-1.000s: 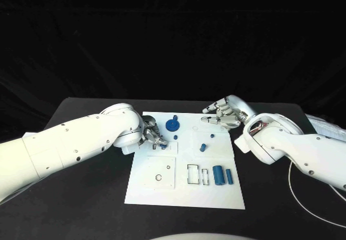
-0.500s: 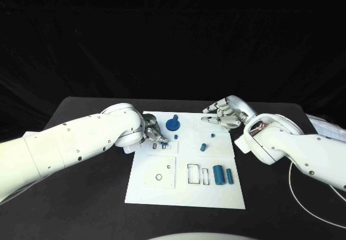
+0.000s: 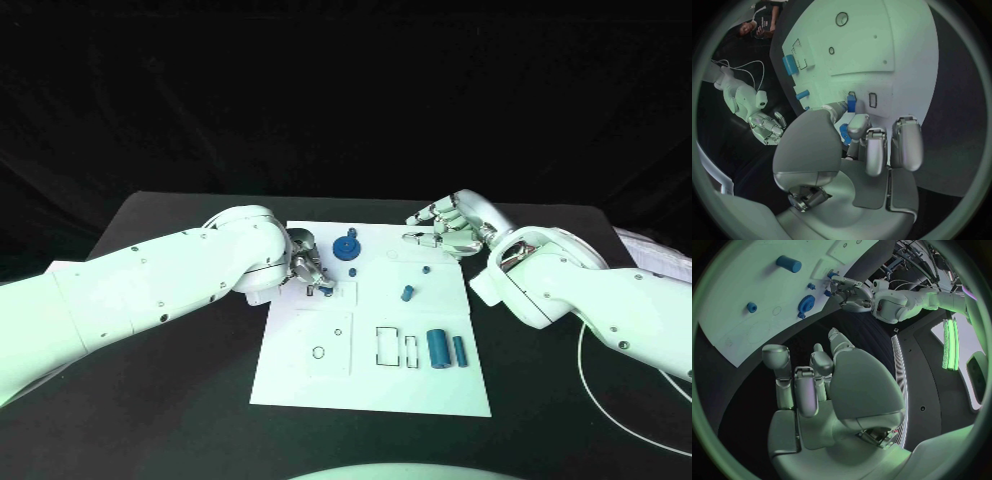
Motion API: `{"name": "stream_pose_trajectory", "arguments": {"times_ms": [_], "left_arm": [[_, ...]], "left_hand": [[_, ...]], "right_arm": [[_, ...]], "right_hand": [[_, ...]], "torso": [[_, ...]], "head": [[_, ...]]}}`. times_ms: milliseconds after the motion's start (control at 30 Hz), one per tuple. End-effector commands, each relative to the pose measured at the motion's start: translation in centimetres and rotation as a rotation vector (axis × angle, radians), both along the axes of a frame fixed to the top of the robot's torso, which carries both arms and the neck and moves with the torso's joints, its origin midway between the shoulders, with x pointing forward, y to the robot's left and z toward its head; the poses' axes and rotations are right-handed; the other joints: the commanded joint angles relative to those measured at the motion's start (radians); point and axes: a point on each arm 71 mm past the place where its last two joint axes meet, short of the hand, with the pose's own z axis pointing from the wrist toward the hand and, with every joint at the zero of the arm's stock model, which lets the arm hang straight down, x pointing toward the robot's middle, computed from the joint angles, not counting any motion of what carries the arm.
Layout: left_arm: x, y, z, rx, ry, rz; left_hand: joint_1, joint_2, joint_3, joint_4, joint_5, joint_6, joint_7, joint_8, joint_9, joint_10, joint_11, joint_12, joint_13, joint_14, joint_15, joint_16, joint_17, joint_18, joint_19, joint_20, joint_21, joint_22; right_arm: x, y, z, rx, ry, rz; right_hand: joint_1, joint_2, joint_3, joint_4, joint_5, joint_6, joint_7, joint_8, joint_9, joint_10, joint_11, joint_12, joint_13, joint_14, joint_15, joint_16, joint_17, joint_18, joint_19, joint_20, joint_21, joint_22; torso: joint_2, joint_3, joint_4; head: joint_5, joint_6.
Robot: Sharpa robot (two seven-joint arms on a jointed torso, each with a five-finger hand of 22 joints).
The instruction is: Assemble the parts on the task board
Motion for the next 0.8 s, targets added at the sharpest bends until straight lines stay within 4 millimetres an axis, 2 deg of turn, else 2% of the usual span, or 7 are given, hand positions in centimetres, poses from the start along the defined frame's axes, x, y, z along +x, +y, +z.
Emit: {"name": "stream_pose_trajectory", "arguments": {"times_ms": [33,800], "left_arm": [[-0.11,0.04,-0.12,0.046,0.008,-0.029],[-0.28,-0.26,-0.39,0.076,0.039,-0.061]], "left_hand": [[-0.009,0.003,0.181,-0.174,0.008,0.005,-0.005,0.005,0.002,0.01,0.0,0.007,0.002,0.105,0.004,0.003,0.263,-0.02,0.008,-0.001,0.007,0.061],[-0.03,-0.001,0.188,-0.181,0.028,0.01,-0.007,0.006,0.006,0.017,-0.001,0.012,0.008,0.105,0.004,0.003,0.263,-0.019,0.008,-0.001,0.006,0.061]], "right_arm": [[-0.06,0.17,-0.03,-0.001,-0.003,0.017],[-0.14,0.25,-0.08,0.0,-0.002,0.022]], "right_hand": [[-0.005,0.002,0.002,0.005,0.004,0.008,-0.002,0.004,0.001,0.005,-0.004,0.004,-0.001,0.079,0.001,-0.005,0.147,0.017,-0.005,-0.001,-0.004,-0.001],[-0.006,0.002,0.001,0.007,0.009,0.009,-0.002,0.004,0.001,0.004,-0.005,0.002,-0.003,0.078,0.001,-0.006,0.146,0.017,-0.006,-0.002,-0.006,-0.003]], "torso": [[0.0,0.0,-0.0002],[0.0,0.0005,0.0001]], "head": [[0.0,-0.001],[0.001,-0.001]]}}
